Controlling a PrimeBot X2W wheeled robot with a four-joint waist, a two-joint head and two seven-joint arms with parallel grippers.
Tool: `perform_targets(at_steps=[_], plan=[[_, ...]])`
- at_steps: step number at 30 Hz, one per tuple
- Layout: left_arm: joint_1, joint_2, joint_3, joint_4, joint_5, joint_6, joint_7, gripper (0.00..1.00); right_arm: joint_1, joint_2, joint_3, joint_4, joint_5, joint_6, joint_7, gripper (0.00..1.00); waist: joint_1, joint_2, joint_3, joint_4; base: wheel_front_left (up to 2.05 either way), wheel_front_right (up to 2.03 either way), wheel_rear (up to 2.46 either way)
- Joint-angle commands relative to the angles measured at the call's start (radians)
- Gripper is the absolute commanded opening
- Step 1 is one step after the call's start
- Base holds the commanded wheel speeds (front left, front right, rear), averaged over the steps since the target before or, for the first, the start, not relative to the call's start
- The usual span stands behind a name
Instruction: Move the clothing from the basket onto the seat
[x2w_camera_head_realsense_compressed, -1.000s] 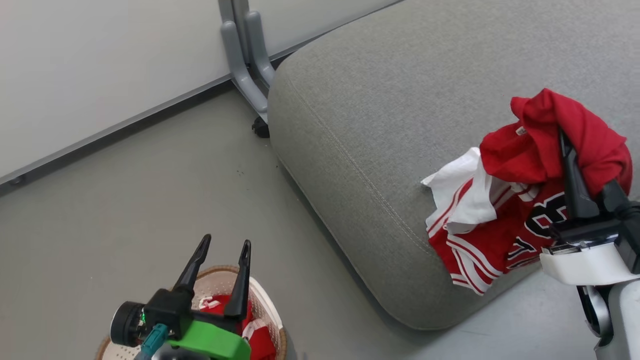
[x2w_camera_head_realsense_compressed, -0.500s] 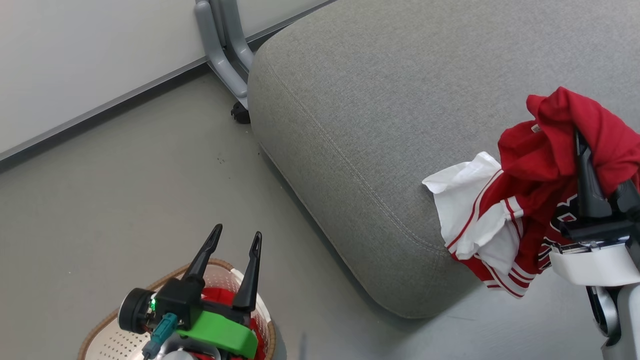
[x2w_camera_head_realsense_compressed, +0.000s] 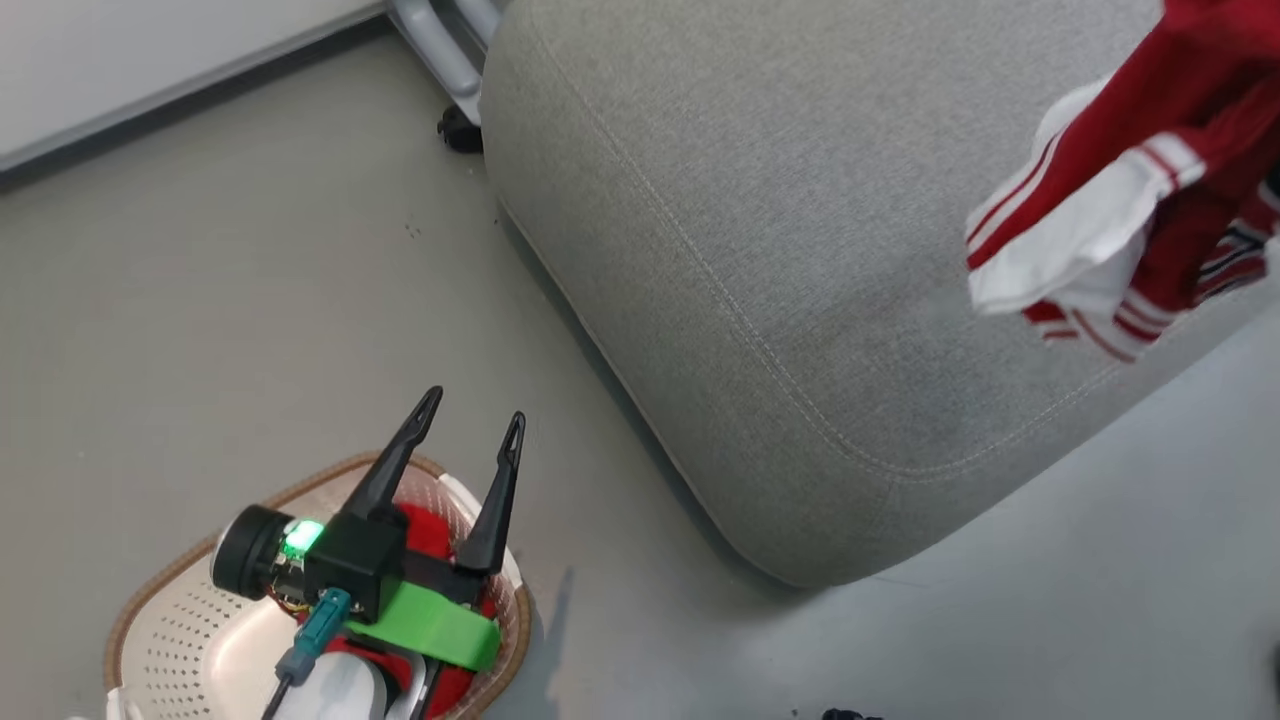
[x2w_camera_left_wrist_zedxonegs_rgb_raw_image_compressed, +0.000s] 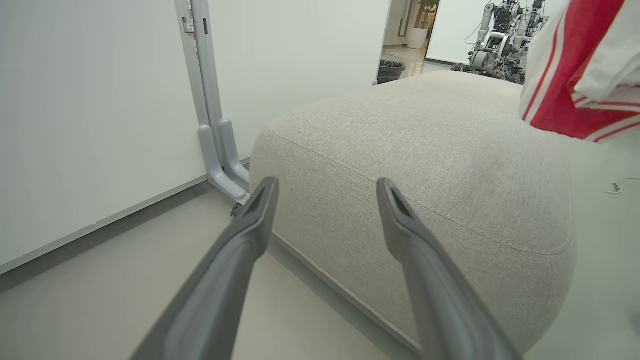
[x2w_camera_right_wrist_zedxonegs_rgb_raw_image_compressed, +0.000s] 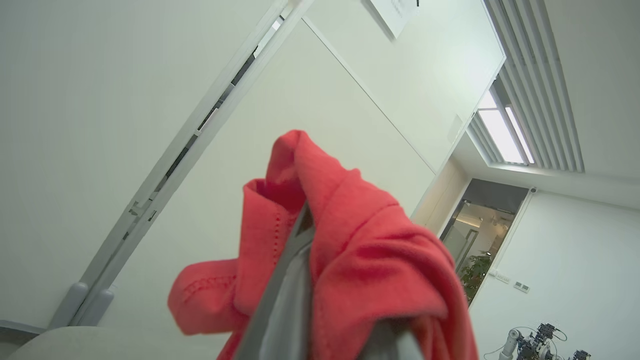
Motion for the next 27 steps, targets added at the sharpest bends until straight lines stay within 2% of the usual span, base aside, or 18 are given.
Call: perform_targets(at_steps=[1, 5, 9, 18, 24, 27], plan=[[-0.034, 0.021, -0.004, -0.007, 0.005, -0.002, -0.001, 1.0, -0.053, -0.016, -0.011, 0.0, 0.014, -0.002, -0.003, 0.0, 0.0, 0.0, 0.117, 0.041, 0.0, 0.0, 0.0], [-0.081, 0.059, -0.035, -0.01, 0.01, -0.002, -0.001, 1.0, -0.186, -0.07, -0.036, 0.033, 0.046, -0.002, -0.003, 0.0, 0.0, 0.0, 0.198, 0.07, 0.0, 0.0, 0.0], [-0.131, 0.087, -0.08, -0.007, 0.013, -0.002, -0.001, 1.0, -0.284, -0.096, -0.073, 0.102, 0.081, -0.002, -0.003, 0.0, 0.0, 0.0, 0.26, 0.105, 0.0, 0.0, 0.0], [-0.187, 0.087, -0.117, -0.017, 0.014, -0.002, -0.001, 1.0, -0.404, -0.149, -0.069, 0.303, 0.069, -0.002, -0.003, 0.0, 0.0, 0.0, 0.339, 0.184, 0.0, 0.0, 0.0], [-0.209, 0.086, -0.125, -0.02, 0.017, -0.002, -0.001, 1.0, -0.41, -0.119, -0.106, 0.447, 0.076, -0.002, -0.003, 0.0, 0.0, 0.0, 0.387, 0.224, 0.0, 0.0, 0.0], [-0.218, 0.088, -0.124, -0.028, 0.02, -0.002, -0.001, 1.0, -0.385, -0.113, -0.058, 0.529, 0.091, -0.002, -0.003, 0.0, 0.0, 0.0, 0.403, 0.233, 0.0, 0.0, 0.0]])
